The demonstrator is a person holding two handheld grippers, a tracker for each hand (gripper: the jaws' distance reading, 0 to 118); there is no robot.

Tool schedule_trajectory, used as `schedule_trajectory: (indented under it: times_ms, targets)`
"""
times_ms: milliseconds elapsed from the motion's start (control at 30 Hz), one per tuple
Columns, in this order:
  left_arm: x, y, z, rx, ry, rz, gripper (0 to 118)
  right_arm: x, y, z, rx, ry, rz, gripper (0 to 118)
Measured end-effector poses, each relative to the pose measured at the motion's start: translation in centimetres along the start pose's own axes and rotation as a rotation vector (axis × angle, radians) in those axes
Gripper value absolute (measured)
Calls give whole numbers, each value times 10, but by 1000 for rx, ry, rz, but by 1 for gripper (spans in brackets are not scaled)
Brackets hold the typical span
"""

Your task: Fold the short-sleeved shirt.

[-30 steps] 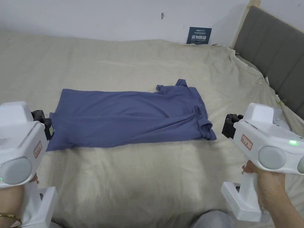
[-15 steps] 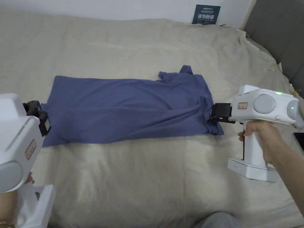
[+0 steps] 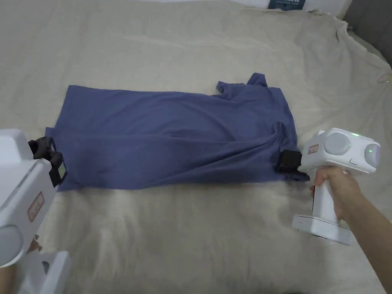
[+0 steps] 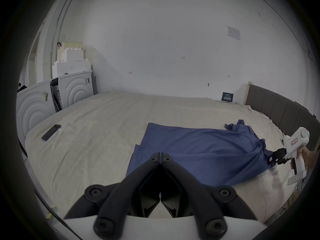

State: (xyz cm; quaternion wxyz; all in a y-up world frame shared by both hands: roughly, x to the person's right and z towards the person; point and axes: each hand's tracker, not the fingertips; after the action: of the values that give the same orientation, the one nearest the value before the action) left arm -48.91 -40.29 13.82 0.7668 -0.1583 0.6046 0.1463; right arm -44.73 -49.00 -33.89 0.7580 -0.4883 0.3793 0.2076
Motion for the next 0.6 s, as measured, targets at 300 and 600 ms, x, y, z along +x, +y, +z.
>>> schedule_trajectory:
  times_ms: [300,600]
  targets:
    - [3,-3,-23,-104,-10,11,0,-9,-1,-1,-10,34,76,11]
    - [-34,36,-75,-331,-15,153,77,-6,5,22,28,53,83,11]
